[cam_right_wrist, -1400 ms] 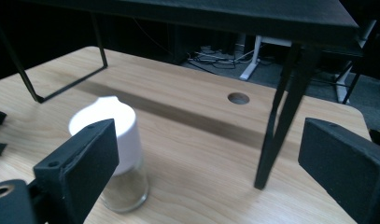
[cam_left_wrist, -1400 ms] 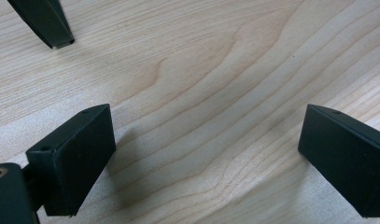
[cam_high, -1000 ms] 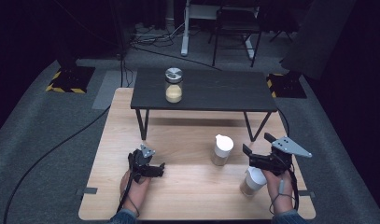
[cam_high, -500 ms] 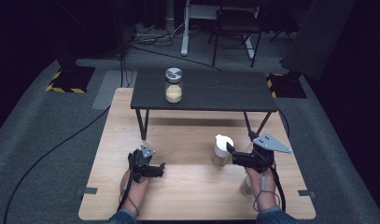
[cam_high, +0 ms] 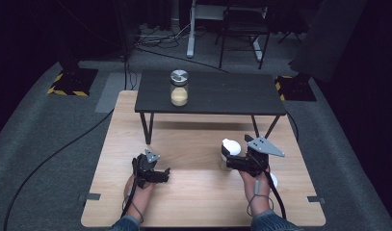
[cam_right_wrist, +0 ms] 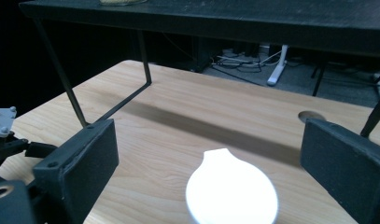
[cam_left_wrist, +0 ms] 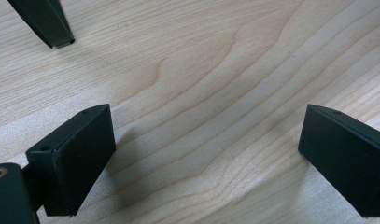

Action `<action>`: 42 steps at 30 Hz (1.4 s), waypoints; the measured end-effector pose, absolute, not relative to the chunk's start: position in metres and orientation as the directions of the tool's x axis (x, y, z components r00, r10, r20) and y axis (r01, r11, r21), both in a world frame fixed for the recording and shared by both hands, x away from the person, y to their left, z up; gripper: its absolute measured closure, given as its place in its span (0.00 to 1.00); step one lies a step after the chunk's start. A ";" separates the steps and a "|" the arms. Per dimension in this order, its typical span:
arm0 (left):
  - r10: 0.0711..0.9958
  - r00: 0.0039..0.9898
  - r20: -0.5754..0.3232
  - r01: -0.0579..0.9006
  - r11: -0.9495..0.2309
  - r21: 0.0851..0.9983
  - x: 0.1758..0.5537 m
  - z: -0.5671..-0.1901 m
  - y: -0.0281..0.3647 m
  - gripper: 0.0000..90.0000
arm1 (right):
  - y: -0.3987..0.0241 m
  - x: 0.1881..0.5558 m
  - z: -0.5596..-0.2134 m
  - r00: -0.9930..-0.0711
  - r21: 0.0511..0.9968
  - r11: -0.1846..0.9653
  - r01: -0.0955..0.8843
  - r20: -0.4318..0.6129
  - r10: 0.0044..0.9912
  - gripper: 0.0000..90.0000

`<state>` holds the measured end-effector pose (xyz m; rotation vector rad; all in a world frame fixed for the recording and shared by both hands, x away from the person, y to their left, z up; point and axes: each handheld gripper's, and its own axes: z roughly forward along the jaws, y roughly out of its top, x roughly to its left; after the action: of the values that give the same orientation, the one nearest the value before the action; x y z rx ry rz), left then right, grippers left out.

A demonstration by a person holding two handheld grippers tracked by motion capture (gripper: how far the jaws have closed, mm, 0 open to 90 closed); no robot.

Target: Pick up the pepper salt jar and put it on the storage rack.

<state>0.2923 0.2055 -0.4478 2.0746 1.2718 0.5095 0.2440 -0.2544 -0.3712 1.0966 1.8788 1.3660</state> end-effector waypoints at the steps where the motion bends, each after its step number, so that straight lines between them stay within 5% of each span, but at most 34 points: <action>1: 0.890 0.456 -0.005 0.640 -0.324 0.697 0.292 -0.448 0.206 0.04 | -0.252 0.244 -0.371 -0.503 0.946 0.151 0.288 0.015 0.864 0.06; 11: 0.890 0.456 -0.005 0.640 -0.324 0.697 0.292 -0.448 0.206 0.04 | -0.226 0.238 -0.378 -0.417 0.931 0.167 0.324 -0.018 0.909 0.06; 42: 0.890 0.456 -0.005 0.640 -0.324 0.697 0.292 -0.448 0.206 0.04 | -0.205 0.247 -0.432 -0.355 0.923 0.218 0.317 -0.098 0.930 0.09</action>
<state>0.2924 0.2055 -0.4478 2.0747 1.2717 0.5093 0.2467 -0.2046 -0.4318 1.1570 1.8059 1.1323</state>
